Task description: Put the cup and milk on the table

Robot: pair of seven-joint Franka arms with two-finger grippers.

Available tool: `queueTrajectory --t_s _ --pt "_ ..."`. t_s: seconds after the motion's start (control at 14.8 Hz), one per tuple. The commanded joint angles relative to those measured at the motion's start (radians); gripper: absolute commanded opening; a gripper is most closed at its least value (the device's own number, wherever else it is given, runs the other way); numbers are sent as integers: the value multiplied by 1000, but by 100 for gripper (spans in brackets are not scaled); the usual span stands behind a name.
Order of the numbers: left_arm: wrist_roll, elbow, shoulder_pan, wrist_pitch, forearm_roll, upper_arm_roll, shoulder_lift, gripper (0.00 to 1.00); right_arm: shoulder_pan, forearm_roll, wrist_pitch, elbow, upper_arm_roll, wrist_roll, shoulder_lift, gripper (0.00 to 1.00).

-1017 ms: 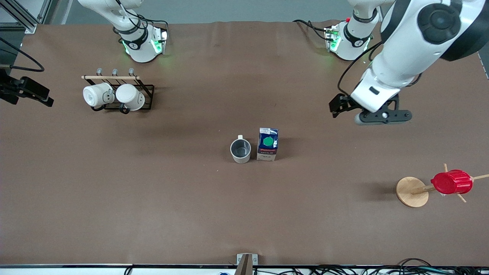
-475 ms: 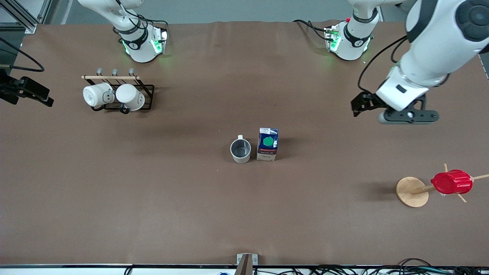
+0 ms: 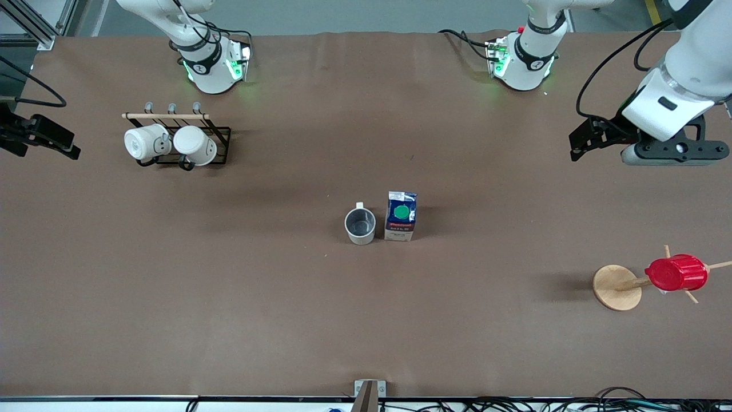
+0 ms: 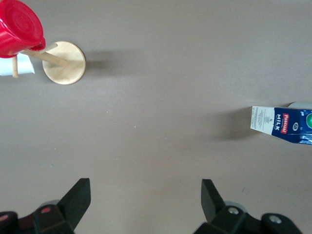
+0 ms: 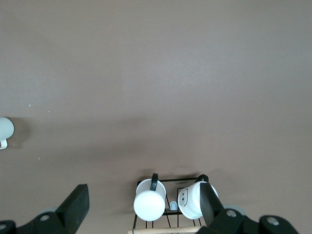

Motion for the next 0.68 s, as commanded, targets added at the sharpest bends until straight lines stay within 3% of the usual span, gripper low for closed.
queueTrajectory --t_s 0.0,0.34,0.61 --pt "12 47 -11 -72 -19 10 -5 100 -16 11 1 -14 9 -21 -10 100" --pt "15 50 -31 -99 -18 12 -10 100 -16 11 9 -12 9 -23 -10 100" --pt "18 53 -74 -85 -22 72 12 100 -17 11 12 -12 9 -41 -10 100"
